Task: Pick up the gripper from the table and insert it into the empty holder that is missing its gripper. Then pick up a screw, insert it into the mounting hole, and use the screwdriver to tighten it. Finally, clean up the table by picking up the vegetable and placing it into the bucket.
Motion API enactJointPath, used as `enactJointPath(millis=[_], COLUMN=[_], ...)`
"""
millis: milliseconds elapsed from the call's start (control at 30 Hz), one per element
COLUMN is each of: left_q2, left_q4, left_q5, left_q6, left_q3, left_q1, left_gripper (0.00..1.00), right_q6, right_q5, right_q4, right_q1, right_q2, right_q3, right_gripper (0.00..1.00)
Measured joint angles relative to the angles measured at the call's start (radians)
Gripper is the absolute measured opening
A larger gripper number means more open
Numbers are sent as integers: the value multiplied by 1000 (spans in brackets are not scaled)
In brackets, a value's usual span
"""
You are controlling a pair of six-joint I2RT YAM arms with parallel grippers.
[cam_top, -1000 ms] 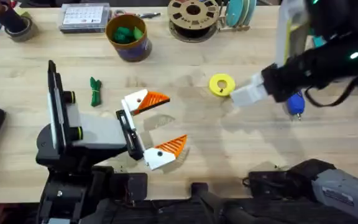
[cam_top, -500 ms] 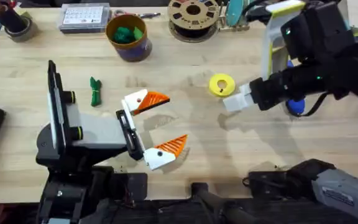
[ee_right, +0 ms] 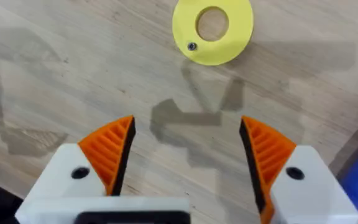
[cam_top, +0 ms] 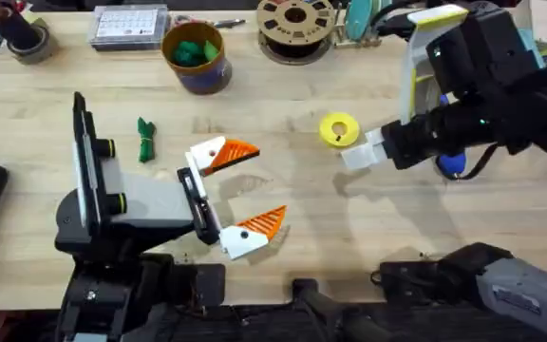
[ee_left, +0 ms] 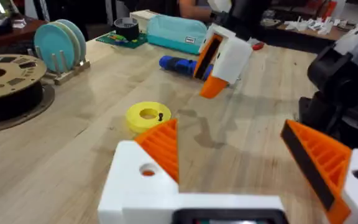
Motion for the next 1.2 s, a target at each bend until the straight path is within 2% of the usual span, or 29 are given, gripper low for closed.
enactJointPath(millis=[833,1200], left_q2=[0,0], left_q4=[0,0], left_q5=[0,0], left_q6=[0,0], left_q3=[0,0], left_q1=[0,0], left_gripper=[985,986], right_q6=[5,29], right_q5=[8,18], right_q4=[117,121], right_q1=[1,32], right_q2=[133,201], right_q3=[0,5], right_gripper=[997,997])
